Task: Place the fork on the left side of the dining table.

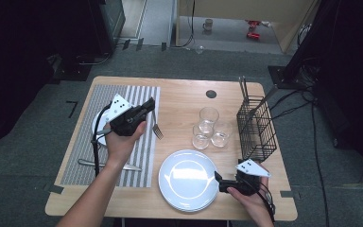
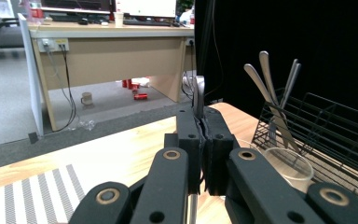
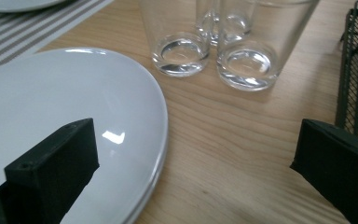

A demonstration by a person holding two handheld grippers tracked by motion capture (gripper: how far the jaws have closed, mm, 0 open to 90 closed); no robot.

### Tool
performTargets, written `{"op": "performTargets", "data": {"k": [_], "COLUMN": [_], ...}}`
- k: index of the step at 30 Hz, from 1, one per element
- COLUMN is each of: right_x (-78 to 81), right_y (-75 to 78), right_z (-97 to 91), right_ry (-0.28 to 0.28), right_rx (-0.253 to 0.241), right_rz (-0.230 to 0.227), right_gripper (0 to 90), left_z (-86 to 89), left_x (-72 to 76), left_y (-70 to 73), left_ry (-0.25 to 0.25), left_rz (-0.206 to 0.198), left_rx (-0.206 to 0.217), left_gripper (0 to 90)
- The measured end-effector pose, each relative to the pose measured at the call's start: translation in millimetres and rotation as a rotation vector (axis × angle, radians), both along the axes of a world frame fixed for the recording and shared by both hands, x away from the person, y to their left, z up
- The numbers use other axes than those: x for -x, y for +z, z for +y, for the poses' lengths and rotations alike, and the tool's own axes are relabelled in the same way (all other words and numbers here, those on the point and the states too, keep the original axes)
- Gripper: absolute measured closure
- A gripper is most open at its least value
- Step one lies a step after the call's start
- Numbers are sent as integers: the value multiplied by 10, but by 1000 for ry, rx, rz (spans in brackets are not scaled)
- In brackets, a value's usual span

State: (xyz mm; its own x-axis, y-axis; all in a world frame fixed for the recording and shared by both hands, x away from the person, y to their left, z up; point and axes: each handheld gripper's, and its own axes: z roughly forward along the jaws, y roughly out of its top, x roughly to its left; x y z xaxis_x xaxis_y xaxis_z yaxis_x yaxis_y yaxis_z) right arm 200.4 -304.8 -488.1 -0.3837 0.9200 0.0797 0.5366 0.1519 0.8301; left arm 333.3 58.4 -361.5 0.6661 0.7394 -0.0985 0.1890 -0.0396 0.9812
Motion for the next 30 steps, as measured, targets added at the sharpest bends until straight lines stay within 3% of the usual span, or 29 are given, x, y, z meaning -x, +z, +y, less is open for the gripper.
{"op": "performTargets", "data": {"k": [4,21,26,30], "right_x": [38,116,108,87], "right_y": [-54,-259,-307,-369], "right_z": [-92,-403,-464,-484], "right_ry": [-15,-66,-84,-94], "right_rx": [10,39,62,99], "right_rz": [17,95,114,157], "right_gripper": [0,0,0,0], "left_z": [11,18,3,12], "left_x": [-69,-391,-474,-557], "left_y": [-7,-120,-163,-196], "left_ry": [23,70,93,112], "left_rz": [6,40,41,49], "left_rx": [15,8,-16,-12], "left_gripper": [891,890,891,890]}}
